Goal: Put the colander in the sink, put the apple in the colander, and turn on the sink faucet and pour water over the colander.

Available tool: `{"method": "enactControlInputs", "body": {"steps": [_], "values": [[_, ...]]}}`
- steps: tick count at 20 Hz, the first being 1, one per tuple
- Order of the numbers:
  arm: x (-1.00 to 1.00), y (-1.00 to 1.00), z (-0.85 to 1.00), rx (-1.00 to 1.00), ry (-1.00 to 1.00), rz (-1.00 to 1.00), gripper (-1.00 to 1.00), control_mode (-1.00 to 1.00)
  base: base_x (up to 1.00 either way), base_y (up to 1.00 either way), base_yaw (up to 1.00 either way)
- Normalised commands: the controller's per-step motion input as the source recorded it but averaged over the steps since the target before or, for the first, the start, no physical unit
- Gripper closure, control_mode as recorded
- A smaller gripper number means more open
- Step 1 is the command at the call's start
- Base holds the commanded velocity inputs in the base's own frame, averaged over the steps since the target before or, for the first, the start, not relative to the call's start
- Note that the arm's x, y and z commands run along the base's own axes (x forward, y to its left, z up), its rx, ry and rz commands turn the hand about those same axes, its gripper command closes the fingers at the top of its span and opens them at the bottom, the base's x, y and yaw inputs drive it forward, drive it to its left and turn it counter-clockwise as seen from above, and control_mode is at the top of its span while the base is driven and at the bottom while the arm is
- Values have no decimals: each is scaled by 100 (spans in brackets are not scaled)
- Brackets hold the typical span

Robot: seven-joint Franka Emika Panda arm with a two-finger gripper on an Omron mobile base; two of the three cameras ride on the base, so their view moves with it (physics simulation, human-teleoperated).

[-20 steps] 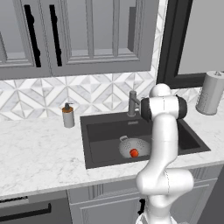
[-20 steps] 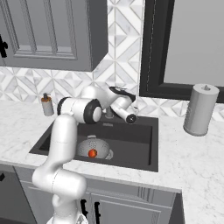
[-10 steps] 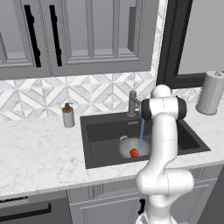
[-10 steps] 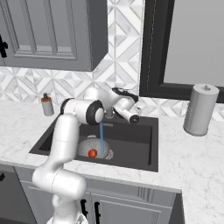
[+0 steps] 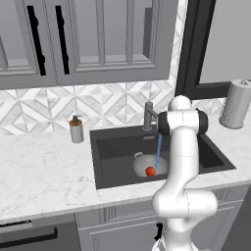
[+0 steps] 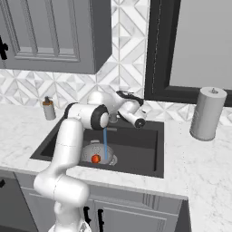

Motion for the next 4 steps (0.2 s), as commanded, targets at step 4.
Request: {"method": "enactControlInputs", "body": {"steps": [4], "values": [[0,-32,0,0,5,0,-100,-100,0,0,0]]}}
